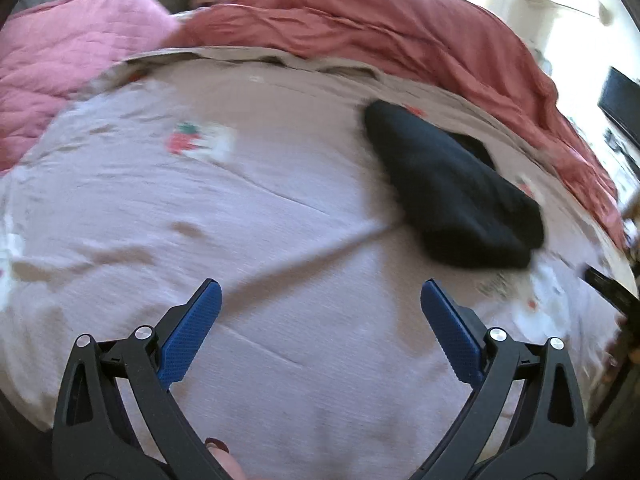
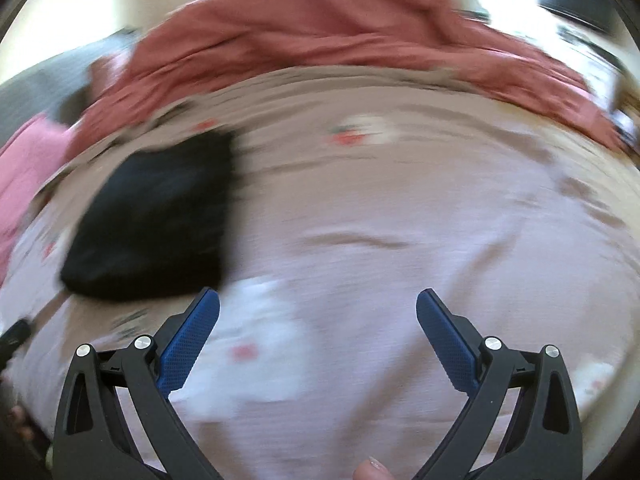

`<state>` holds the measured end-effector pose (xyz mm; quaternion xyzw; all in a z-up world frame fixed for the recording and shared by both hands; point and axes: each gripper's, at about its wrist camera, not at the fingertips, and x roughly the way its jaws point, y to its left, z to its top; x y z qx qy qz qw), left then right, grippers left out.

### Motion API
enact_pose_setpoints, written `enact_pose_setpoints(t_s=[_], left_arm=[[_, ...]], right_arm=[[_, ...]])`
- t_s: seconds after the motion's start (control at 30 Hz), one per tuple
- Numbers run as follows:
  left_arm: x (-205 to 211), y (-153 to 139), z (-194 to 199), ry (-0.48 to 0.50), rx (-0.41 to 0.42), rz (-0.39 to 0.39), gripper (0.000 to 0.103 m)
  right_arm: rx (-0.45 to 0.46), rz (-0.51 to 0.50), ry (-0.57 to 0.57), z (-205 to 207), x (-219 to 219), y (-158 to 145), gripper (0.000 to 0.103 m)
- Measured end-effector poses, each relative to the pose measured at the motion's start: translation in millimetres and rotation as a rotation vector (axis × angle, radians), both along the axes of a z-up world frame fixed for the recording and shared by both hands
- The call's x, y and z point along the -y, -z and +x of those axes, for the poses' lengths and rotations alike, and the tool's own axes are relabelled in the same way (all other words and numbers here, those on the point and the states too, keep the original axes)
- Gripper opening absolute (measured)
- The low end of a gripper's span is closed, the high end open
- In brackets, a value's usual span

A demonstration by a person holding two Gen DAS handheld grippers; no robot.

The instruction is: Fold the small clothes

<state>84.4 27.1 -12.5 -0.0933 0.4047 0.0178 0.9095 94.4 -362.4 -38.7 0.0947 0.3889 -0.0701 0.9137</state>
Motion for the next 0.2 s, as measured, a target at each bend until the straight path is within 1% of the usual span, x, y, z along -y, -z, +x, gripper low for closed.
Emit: enact_pose_setpoints(t_s=[0.03, 0.07, 0.1, 0.13, 0.17, 0.2], left_arm=[[-8.9, -0.4, 2.0, -0.027, -0.002, 0.021, 0.093], [-27.9, -1.1, 6.9, -0.079, -0.013, 0.045, 0.093], [-51.1, -1.5, 12.3, -0.132, -0.025, 0.046, 0.093], [-75.0, -1.7, 17.1, -0.182, -0.032, 0.029, 0.093], [-96.9, -1.9, 20.6, -0.23, -0.035, 0.013, 0.093], [-126.9, -1.0, 23.8, -0.299, -0.048, -0.004, 0.093]], right_arm=[[0.0, -0.015, 0.069, -4.1, 21.1, 0.1, 0.098], [0.001, -0.045, 0.159, -11.2, 49.5, -0.1, 0.098], [0.007, -0.076, 0.24, -20.1, 76.0, -0.1, 0.098], [0.01, -0.11, 0.315, -29.6, 101.1, -0.2, 0.098], [0.007, -0.153, 0.418, -43.9, 133.9, -0.2, 0.098], [-0.007, -0.175, 0.513, -58.9, 163.4, 0.5, 0.098]])
